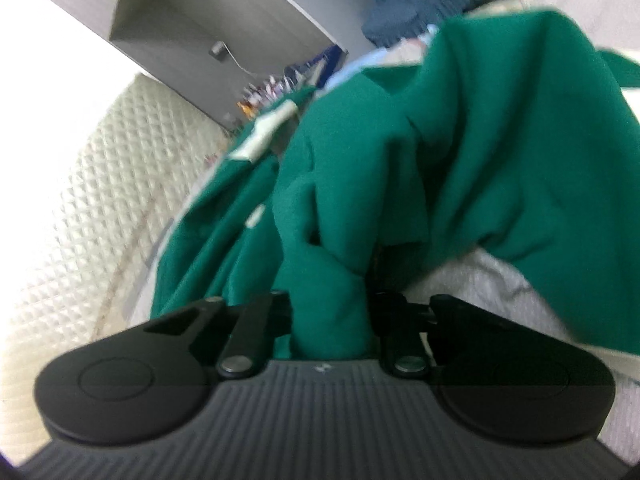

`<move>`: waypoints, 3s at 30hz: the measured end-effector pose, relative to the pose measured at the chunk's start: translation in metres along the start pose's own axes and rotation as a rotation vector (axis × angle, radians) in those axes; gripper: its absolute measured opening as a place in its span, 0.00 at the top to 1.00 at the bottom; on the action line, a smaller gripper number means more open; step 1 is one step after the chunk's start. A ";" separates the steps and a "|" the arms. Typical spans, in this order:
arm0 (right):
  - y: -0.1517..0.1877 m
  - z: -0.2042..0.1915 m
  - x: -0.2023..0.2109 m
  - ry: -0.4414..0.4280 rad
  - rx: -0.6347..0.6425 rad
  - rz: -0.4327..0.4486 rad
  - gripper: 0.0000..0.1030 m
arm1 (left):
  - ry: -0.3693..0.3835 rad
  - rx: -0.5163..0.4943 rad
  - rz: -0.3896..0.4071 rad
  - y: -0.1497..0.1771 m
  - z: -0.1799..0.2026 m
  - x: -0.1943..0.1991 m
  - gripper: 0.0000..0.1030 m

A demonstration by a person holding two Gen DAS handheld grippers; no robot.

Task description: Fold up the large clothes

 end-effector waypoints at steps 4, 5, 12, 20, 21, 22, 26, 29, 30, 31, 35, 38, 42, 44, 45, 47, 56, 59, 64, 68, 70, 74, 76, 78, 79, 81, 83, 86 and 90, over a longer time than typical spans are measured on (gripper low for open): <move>-0.008 -0.019 0.028 -0.075 0.047 0.110 0.85 | 0.104 0.030 0.119 -0.005 0.017 0.029 0.92; -0.013 -0.026 0.037 -0.100 0.054 0.130 0.85 | 0.126 0.040 0.137 -0.008 0.023 0.036 0.92; -0.066 -0.115 0.112 -0.246 0.164 0.247 0.85 | 0.251 -0.063 0.291 -0.049 0.114 0.100 0.92; -0.144 -0.254 0.218 -0.366 0.368 0.372 0.85 | 0.345 -0.182 0.454 -0.121 0.237 0.189 0.91; -0.150 -0.269 0.230 -0.383 0.383 0.386 0.85 | 0.359 -0.204 0.481 -0.129 0.254 0.202 0.91; -0.155 -0.284 0.245 -0.403 0.401 0.402 0.85 | 0.367 -0.227 0.508 -0.136 0.273 0.215 0.91; -0.169 -0.328 0.308 -0.451 0.478 0.482 0.85 | 0.363 -0.330 0.578 -0.156 0.341 0.264 0.90; -0.176 -0.353 0.348 -0.481 0.524 0.528 0.85 | 0.351 -0.386 0.614 -0.165 0.384 0.293 0.90; -0.178 -0.357 0.358 -0.485 0.539 0.543 0.85 | 0.359 -0.405 0.625 -0.167 0.396 0.301 0.90; -0.179 -0.364 0.368 -0.488 0.556 0.561 0.85 | 0.365 -0.427 0.642 -0.168 0.407 0.309 0.90; -0.184 -0.374 0.375 -0.463 0.579 0.606 0.85 | 0.350 -0.500 0.684 -0.168 0.440 0.327 0.89; -0.191 -0.363 0.341 -0.401 0.572 0.582 0.85 | 0.302 -0.532 0.659 -0.170 0.439 0.313 0.86; -0.194 -0.322 0.271 -0.326 0.502 0.450 0.85 | 0.207 -0.516 0.579 -0.177 0.396 0.262 0.86; -0.194 -0.295 0.224 -0.279 0.468 0.383 0.85 | 0.151 -0.490 0.528 -0.184 0.363 0.221 0.86; -0.195 -0.282 0.197 -0.258 0.455 0.357 0.85 | 0.124 -0.469 0.506 -0.189 0.343 0.199 0.86; -0.201 -0.258 0.142 -0.212 0.422 0.305 0.85 | 0.071 -0.414 0.468 -0.199 0.301 0.153 0.86; -0.226 -0.164 -0.135 -0.016 0.371 0.149 0.84 | -0.178 -0.226 0.325 -0.278 0.071 -0.072 0.86; -0.221 -0.129 -0.216 0.030 0.382 0.103 0.85 | -0.245 -0.182 0.271 -0.291 -0.015 -0.141 0.86; -0.196 -0.091 -0.297 0.094 0.440 0.019 0.84 | -0.311 -0.092 0.182 -0.293 -0.131 -0.216 0.86; -0.179 -0.072 -0.316 0.107 0.483 -0.004 0.84 | -0.366 -0.105 0.110 -0.278 -0.187 -0.249 0.86; -0.175 -0.065 -0.323 0.120 0.506 -0.014 0.84 | -0.386 -0.134 0.080 -0.273 -0.201 -0.264 0.86; -0.169 -0.057 -0.332 0.152 0.515 -0.042 0.84 | -0.428 -0.143 0.021 -0.263 -0.219 -0.282 0.86; -0.167 -0.057 -0.335 0.155 0.517 -0.041 0.84 | -0.439 -0.140 0.013 -0.259 -0.216 -0.281 0.86; -0.166 -0.059 -0.331 0.149 0.520 -0.039 0.81 | -0.437 -0.134 0.013 -0.261 -0.209 -0.275 0.84; -0.164 -0.060 -0.328 0.151 0.522 -0.041 0.80 | -0.442 -0.136 0.006 -0.263 -0.203 -0.272 0.79; -0.163 -0.066 -0.319 0.157 0.519 -0.042 0.73 | -0.449 -0.141 -0.004 -0.267 -0.189 -0.265 0.64; -0.159 -0.070 -0.308 0.165 0.503 -0.028 0.51 | -0.463 -0.164 0.007 -0.269 -0.171 -0.251 0.45; -0.151 -0.082 -0.281 0.152 0.519 -0.015 0.42 | -0.493 -0.206 0.017 -0.264 -0.138 -0.225 0.41; -0.138 -0.103 -0.235 0.122 0.560 0.005 0.42 | -0.506 -0.264 0.063 -0.256 -0.095 -0.179 0.40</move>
Point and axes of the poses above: each gripper's, at about its wrist camera, not at the fingertips, and x roughly against the way its jaws point, z to its right, y to its underside, the point moved 1 cm from there along -x, roughly the way its jaws point, and after that the axes turned 2 degrees about -x, right-handed, at the moved point
